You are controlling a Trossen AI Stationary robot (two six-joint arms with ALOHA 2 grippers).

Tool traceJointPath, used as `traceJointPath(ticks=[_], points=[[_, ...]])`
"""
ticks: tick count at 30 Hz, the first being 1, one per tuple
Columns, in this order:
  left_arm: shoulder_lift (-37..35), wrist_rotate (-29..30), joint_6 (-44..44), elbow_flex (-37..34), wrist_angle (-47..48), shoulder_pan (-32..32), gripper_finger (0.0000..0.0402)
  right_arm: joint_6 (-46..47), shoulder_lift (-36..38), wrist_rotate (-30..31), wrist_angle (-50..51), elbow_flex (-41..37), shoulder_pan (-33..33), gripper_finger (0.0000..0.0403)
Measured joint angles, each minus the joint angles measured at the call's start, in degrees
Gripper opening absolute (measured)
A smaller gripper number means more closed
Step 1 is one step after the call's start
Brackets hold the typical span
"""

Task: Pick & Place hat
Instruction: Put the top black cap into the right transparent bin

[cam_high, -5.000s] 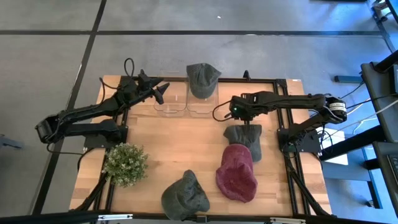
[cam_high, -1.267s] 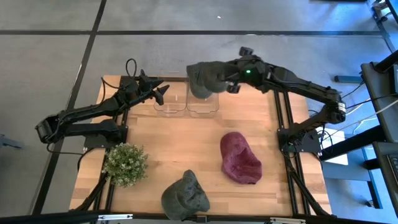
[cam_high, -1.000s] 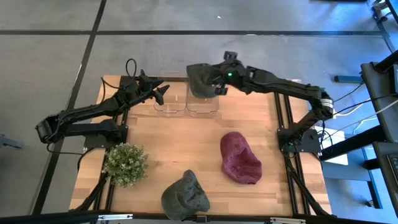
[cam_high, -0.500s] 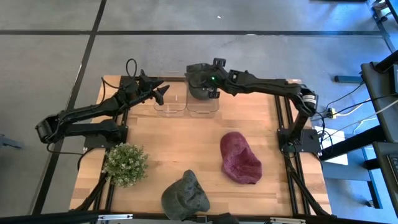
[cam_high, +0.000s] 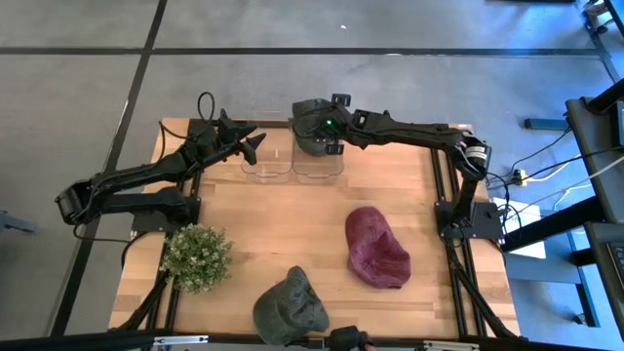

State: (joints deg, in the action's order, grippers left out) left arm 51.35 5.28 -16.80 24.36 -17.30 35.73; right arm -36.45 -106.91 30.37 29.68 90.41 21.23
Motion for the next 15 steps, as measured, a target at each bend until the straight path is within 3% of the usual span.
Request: traceJointPath(ticks=[8, 15], points=[[-0.01, 0.02, 0.0, 0.0, 0.0, 0.0, 0.0227, -0.02, 0.0, 0.47, -1.0, 0.0, 0.0, 0.0161], [0.0, 0.02, 0.0, 0.0, 0.0, 0.0, 0.0227, -2.88, 0.0, 8.95, -6.2, 0.0, 0.13, 0.0211]])
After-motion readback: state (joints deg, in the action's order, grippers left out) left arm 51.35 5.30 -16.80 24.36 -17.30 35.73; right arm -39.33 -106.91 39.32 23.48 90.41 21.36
